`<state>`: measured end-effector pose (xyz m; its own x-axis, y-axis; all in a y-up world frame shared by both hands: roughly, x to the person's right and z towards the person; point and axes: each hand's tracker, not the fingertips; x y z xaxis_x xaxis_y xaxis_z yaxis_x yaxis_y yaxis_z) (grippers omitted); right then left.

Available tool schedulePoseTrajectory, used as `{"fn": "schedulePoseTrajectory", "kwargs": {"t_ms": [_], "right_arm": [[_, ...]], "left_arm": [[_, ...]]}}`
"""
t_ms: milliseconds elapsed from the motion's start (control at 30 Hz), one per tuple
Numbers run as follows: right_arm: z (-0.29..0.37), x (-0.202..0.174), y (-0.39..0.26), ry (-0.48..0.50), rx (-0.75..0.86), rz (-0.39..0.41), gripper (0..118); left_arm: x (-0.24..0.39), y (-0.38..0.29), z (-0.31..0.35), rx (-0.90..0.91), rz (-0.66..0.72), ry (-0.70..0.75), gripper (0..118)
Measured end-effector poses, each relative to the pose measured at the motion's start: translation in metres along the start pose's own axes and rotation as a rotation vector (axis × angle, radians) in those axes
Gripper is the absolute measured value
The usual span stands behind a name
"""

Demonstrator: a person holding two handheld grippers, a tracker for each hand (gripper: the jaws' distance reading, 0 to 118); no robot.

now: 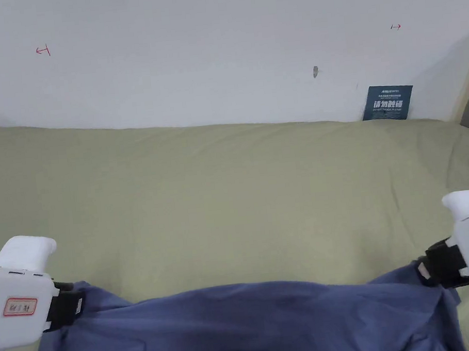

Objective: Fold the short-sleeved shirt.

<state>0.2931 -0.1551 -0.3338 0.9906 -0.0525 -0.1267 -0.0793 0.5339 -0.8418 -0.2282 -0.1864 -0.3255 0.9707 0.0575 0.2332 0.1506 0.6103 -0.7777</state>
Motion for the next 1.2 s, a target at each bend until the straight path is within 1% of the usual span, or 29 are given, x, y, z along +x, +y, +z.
{"fn": "schedulePoseTrajectory", "kwargs": {"t_ms": [33, 167, 233, 333, 433, 500, 600, 700, 733, 833, 867, 900, 933, 967, 1000, 1033, 1067, 1100, 1133, 1167, 1200], "right_arm": [[0.009, -0.002, -0.010, 0.004, 0.001, 0.012, 0], [0.037, -0.005, -0.052, 0.028, -0.011, 0.014, 0], [0.045, -0.005, -0.075, 0.035, -0.026, 0.003, 0], [0.046, -0.002, -0.111, 0.020, -0.059, -0.014, 0], [0.036, 0.004, -0.143, 0.018, -0.100, -0.065, 0], [0.023, 0.007, -0.160, 0.017, -0.139, -0.076, 0], [0.006, 0.008, -0.180, -0.019, -0.190, -0.092, 0], [-0.009, 0.017, -0.192, -0.015, -0.197, -0.092, 0], [-0.012, 0.019, -0.194, -0.034, -0.210, -0.118, 0], [-0.019, 0.019, -0.200, -0.038, -0.228, -0.136, 0], [-0.019, 0.019, -0.199, -0.024, -0.226, -0.132, 1], [-0.018, 0.015, -0.199, -0.016, -0.234, -0.122, 4], [-0.015, 0.012, -0.195, -0.016, -0.245, -0.125, 8], [-0.008, 0.011, -0.192, -0.007, -0.239, -0.129, 17], [0.002, 0.011, -0.186, 0.029, -0.218, -0.128, 29], [0.016, 0.007, -0.181, 0.033, -0.187, -0.124, 37], [0.031, 0.004, -0.174, 0.031, -0.134, -0.124, 37], [0.044, 0.002, -0.168, 0.032, -0.099, -0.113, 70], [0.060, -0.002, -0.160, 0.029, -0.053, -0.093, 83], [0.079, -0.011, -0.153, 0.016, 0.002, -0.083, 81], [0.091, -0.017, -0.146, -0.014, 0.040, -0.078, 80]], "left_arm": [[0.001, -0.008, 0.008, -0.006, -0.015, -0.011, 3], [0.005, -0.044, 0.039, -0.021, -0.059, -0.003, 3], [0.003, -0.065, 0.050, -0.034, -0.058, -0.008, 3], [0.002, -0.100, 0.057, -0.069, -0.036, -0.017, 3], [0.003, -0.133, 0.048, -0.133, -0.018, -0.014, 3], [0.003, -0.150, 0.037, -0.175, 0.006, -0.018, 3], [0.008, -0.171, 0.025, -0.242, 0.054, -0.020, 3], [0.012, -0.185, 0.019, -0.253, 0.046, -0.008, 3], [0.012, -0.188, 0.017, -0.261, 0.067, -0.005, 3], [0.011, -0.190, 0.019, -0.250, 0.112, -0.005, 5], [0.011, -0.189, 0.020, -0.241, 0.111, -0.001, 7], [0.011, -0.187, 0.021, -0.242, 0.112, 0.003, 13], [0.011, -0.184, 0.025, -0.240, 0.127, 0.006, 22], [0.010, -0.182, 0.032, -0.229, 0.146, 0.001, 33], [0.010, -0.178, 0.043, -0.215, 0.158, 0.013, 37], [0.010, -0.174, 0.053, -0.196, 0.165, 0.020, 42], [0.008, -0.168, 0.067, -0.154, 0.180, 0.033, 42], [0.007, -0.165, 0.080, -0.125, 0.186, 0.035, 61], [0.005, -0.160, 0.095, -0.083, 0.199, 0.039, 72], [0.005, -0.154, 0.111, -0.024, 0.216, 0.064, 76], [0.006, -0.149, 0.123, 0.017, 0.209, 0.088, 76]]}}
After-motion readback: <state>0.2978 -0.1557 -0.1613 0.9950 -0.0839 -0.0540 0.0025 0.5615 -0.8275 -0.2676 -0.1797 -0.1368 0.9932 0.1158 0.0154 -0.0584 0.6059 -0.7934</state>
